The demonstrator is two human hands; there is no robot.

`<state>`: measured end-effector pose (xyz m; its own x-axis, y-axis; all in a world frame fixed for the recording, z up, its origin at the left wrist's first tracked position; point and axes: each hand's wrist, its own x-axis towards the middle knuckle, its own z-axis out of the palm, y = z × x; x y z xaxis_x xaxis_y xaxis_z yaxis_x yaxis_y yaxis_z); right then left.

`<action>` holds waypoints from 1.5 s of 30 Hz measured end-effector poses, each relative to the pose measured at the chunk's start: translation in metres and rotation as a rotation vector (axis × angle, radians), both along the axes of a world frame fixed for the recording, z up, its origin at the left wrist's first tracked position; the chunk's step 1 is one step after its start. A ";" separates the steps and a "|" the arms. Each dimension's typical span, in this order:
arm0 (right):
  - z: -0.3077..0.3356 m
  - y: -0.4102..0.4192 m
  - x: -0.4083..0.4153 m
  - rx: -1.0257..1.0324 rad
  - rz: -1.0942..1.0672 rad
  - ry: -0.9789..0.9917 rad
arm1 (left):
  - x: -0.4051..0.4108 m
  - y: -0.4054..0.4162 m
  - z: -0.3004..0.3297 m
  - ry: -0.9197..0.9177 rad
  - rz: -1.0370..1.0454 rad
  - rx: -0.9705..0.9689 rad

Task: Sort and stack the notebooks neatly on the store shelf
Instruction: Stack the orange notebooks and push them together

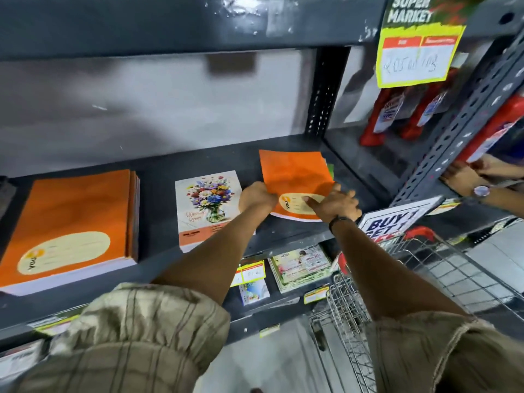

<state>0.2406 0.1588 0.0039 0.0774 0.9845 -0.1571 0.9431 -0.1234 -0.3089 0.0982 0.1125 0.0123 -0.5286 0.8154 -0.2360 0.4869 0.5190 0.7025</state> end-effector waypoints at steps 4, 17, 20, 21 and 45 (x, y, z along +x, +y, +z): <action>0.004 -0.003 -0.003 0.081 -0.039 0.045 | 0.002 -0.001 0.000 -0.229 0.049 0.107; 0.024 -0.112 -0.170 0.385 0.302 0.383 | -0.172 -0.141 0.010 -0.252 0.422 0.415; 0.025 -0.146 -0.211 0.369 0.447 0.383 | -0.214 -0.185 0.014 -0.179 0.506 0.390; 0.024 -0.156 -0.222 0.370 0.496 0.379 | -0.224 -0.197 0.016 -0.126 0.524 0.376; 0.009 -0.150 -0.231 0.423 0.421 0.073 | -0.236 -0.190 0.012 0.614 0.048 0.379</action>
<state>0.0093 0.0092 0.0126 -0.3294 0.9063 0.2649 0.8587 0.4042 -0.3151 -0.1377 -0.0780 0.0244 -0.5122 0.7552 0.4090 0.8344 0.3246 0.4455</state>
